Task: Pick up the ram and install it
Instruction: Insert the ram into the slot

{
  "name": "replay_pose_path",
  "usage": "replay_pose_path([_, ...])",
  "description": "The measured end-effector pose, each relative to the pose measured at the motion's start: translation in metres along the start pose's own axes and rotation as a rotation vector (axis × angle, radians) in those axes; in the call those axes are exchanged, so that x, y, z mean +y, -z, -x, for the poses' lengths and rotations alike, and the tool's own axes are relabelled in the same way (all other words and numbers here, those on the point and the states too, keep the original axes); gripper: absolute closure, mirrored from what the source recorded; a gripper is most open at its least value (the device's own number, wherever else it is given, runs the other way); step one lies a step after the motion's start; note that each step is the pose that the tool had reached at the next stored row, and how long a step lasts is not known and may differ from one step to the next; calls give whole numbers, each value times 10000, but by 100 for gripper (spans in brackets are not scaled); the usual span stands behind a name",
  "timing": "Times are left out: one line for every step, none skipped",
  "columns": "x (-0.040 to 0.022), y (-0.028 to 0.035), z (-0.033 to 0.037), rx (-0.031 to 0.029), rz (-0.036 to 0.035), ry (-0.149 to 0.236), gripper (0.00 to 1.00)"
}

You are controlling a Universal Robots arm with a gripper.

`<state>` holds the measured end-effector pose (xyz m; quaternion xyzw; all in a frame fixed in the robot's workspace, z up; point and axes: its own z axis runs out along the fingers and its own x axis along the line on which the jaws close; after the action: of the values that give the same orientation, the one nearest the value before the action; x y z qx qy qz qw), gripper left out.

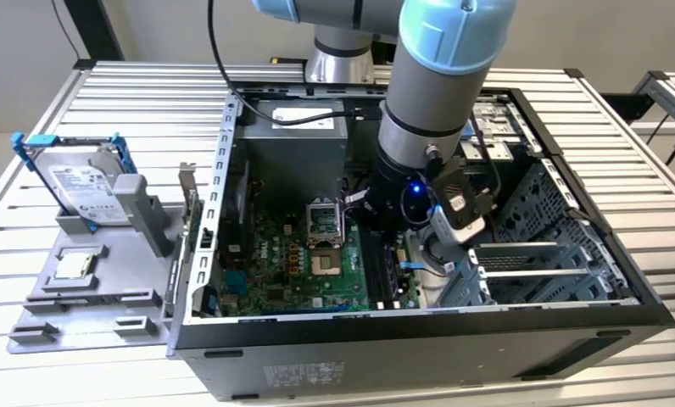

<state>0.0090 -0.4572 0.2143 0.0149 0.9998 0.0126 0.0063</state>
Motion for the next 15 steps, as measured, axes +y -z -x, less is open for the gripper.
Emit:
replay_pose_path([1,41,-1,1,-2,-25,0])
replay_pose_path([2,85,-1,0,2,-42,0])
replay_pose_path([3,129,0,1,2,-43,0])
replay_pose_path([4,177,0,1,-1,-43,0])
replay_pose_path([6,220,1,0,3,-43,0])
replay_pose_path([7,265,2,2,-3,-42,0])
replay_pose_path([8,294,2,0,2,-42,0])
replay_pose_path([8,299,2,0,7,-42,0])
replay_pose_path([8,298,2,0,9,-41,0])
replay_pose_path([8,298,1,0,9,-42,0])
replay_pose_path([8,298,0,1,9,-42,0])
replay_pose_path([8,298,0,0,9,-43,100])
replay_pose_path([8,299,0,1,8,-42,100])
replay_pose_path([8,299,-1,1,7,-42,100])
replay_pose_path([8,299,-1,1,7,-42,100])
